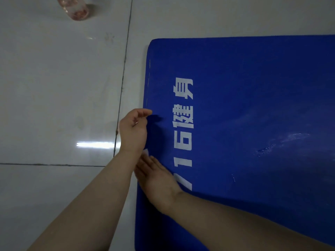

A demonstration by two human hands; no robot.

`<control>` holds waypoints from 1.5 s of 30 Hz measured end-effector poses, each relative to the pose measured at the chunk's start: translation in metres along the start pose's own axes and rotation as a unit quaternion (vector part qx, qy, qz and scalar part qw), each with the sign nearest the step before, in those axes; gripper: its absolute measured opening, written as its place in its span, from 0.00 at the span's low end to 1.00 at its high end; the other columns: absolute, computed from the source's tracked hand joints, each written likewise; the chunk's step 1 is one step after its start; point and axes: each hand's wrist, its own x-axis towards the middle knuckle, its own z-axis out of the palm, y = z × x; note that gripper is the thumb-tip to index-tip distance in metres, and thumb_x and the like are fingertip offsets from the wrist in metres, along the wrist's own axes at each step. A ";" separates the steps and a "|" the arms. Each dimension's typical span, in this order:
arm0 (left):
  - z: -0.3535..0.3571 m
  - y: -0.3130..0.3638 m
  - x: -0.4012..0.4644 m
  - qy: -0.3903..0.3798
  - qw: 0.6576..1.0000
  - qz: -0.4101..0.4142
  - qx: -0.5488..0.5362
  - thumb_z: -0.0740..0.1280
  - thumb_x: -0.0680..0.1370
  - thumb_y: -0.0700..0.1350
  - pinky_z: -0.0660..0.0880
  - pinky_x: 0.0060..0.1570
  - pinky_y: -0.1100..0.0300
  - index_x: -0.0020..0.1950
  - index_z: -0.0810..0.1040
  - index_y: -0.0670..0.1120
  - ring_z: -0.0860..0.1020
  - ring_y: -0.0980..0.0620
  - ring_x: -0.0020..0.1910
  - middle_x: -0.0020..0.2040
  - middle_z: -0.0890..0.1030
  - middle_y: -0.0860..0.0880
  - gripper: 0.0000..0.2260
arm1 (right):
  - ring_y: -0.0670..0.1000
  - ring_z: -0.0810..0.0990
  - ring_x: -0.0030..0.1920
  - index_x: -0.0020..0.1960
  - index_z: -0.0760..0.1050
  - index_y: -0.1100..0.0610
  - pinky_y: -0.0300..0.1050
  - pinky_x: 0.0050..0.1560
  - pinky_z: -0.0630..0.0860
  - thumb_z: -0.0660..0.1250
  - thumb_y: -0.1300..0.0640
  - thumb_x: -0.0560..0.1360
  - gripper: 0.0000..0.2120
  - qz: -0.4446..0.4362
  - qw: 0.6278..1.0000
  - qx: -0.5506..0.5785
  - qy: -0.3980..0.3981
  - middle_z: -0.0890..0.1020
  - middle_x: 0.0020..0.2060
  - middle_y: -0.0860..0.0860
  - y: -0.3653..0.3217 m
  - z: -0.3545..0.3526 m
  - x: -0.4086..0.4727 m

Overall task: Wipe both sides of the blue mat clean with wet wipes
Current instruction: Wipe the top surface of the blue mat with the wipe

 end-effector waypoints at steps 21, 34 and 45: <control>-0.010 -0.008 -0.017 -0.019 1.000 -0.007 0.002 0.58 0.79 0.30 0.74 0.56 0.67 0.48 0.80 0.45 0.79 0.58 0.50 0.48 0.82 0.52 0.15 | 0.55 0.63 0.72 0.70 0.67 0.57 0.50 0.73 0.59 0.53 0.63 0.76 0.23 -0.053 0.998 0.024 0.014 0.69 0.71 0.55 0.023 0.020 -0.073; -0.034 -0.021 -0.078 -0.013 0.999 -0.032 -0.020 0.58 0.79 0.29 0.73 0.43 0.73 0.50 0.81 0.42 0.76 0.64 0.38 0.47 0.83 0.52 0.14 | 0.52 0.51 0.77 0.78 0.52 0.57 0.46 0.72 0.54 0.76 0.66 0.62 0.51 -0.148 0.975 -0.111 -0.121 0.55 0.77 0.52 0.097 -0.020 -0.161; -0.029 -0.015 -0.081 -0.002 0.999 -0.038 0.003 0.58 0.79 0.30 0.72 0.49 0.73 0.49 0.80 0.45 0.78 0.65 0.46 0.49 0.82 0.51 0.14 | 0.57 0.60 0.74 0.74 0.62 0.60 0.50 0.72 0.47 0.65 0.61 0.75 0.28 -0.167 0.984 -0.006 -0.059 0.64 0.73 0.58 -0.001 0.017 -0.054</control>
